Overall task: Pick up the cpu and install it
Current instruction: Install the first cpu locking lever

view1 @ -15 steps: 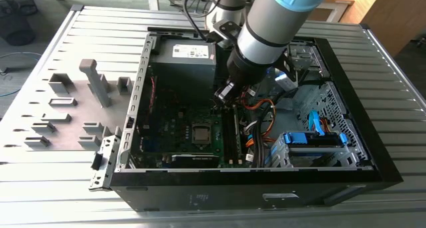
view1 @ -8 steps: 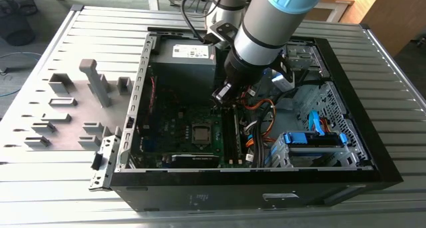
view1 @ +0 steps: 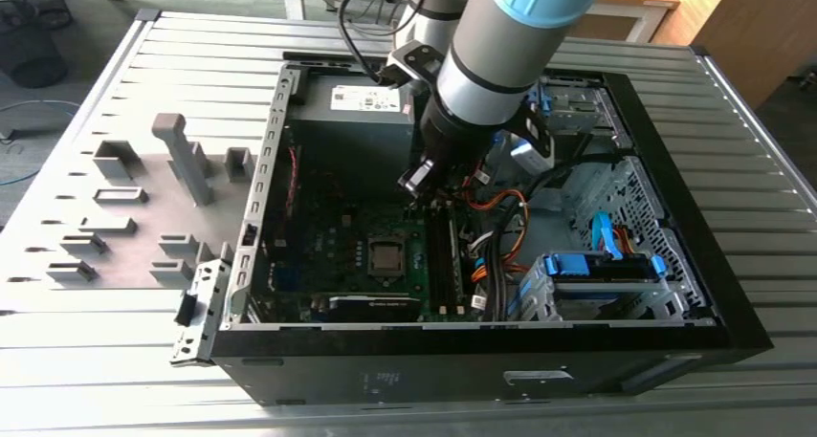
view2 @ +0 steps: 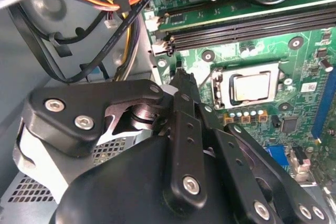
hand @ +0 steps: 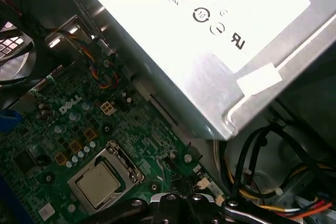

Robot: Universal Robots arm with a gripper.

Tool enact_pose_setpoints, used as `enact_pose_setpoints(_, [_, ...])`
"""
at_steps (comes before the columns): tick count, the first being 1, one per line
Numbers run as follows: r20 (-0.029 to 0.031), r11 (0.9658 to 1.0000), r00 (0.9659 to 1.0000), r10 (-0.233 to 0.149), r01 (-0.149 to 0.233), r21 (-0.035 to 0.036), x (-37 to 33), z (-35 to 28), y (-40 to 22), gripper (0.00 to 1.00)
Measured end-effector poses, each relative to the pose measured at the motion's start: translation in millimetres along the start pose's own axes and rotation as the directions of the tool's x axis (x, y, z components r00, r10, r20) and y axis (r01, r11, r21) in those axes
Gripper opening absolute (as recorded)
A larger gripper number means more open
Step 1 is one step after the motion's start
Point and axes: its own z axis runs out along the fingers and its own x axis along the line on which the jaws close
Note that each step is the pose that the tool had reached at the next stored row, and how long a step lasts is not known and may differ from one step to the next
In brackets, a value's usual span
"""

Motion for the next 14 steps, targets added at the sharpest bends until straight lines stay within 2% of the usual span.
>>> enact_pose_setpoints(7, [0.0001,1.0000,1.0000,-0.005,0.005,0.0014,2.0,1.2,3.1,0.11])
enact_pose_setpoints(14, [-0.0021,0.9996,0.9996,-0.029,0.029,0.0039,6.5,1.4,3.6,0.11])
